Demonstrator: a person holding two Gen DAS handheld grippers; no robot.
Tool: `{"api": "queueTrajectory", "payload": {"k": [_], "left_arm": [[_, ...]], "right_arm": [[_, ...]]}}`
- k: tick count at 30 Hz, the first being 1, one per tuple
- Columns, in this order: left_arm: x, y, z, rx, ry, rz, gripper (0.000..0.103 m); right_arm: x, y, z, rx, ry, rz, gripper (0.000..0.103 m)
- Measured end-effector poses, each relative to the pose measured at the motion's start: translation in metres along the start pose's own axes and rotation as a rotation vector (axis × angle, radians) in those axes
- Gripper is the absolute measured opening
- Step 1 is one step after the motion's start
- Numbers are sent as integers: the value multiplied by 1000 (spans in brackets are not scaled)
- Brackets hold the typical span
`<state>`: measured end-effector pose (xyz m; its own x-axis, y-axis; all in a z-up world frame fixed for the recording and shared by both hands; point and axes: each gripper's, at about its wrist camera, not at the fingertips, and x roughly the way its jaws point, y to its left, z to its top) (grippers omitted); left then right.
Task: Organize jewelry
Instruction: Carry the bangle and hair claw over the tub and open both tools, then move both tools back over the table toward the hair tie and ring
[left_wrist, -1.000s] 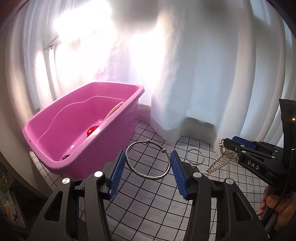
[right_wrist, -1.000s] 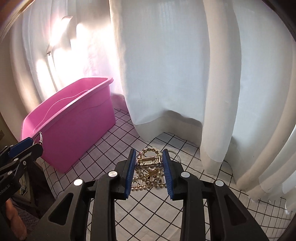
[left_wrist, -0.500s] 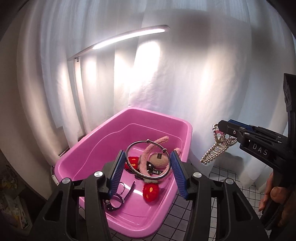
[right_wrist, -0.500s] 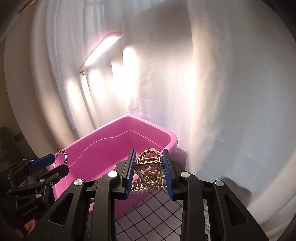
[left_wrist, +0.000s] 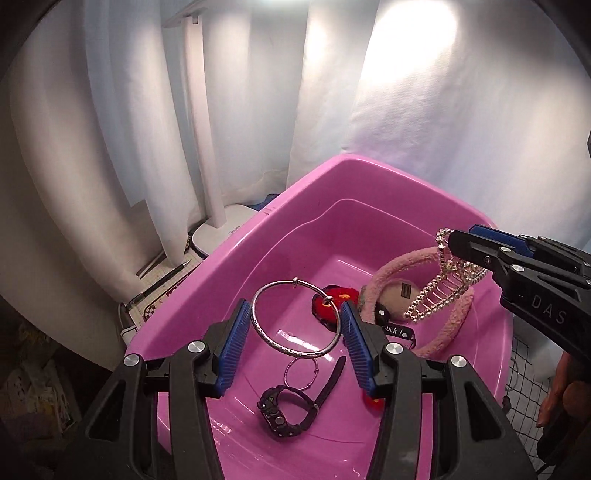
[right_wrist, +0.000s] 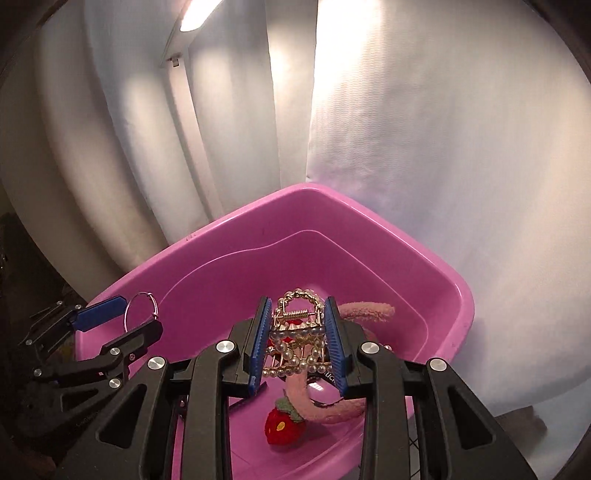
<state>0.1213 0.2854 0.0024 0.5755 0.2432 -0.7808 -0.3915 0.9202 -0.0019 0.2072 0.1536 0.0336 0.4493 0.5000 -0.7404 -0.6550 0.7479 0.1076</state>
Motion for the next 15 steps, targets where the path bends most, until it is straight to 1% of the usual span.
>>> {"api": "queueTrajectory", "payload": {"k": [3,6,7,9,10,11,12,13,15], "left_arm": [[16,2,0,5,52,24,52],[25,6,2,9,65,63,54],[25,6,2,13,63,76,56],[27,8,3,19,66,84,75],[26,8,4,18,65,97,87],[25,9,4,16,56,110,89],[24,9,4,15,52,121,89],[25,9,4,16,53,131,93],[27,10,4,17,60,139,94]], "right_arm": [[21,-1,0,8,71,-9,29],[34,-1,-1,5,113,-22,29],[37,0,-1,1,121,-32,29],[43,0,0,-7,132,-48,29],[44,0,1,-7,134,-46,30],[45,1,2,-8,136,-51,41],[46,3,4,-9,134,-58,56],[44,3,5,-11,126,-61,59],[41,4,5,-16,118,-66,59]]}}
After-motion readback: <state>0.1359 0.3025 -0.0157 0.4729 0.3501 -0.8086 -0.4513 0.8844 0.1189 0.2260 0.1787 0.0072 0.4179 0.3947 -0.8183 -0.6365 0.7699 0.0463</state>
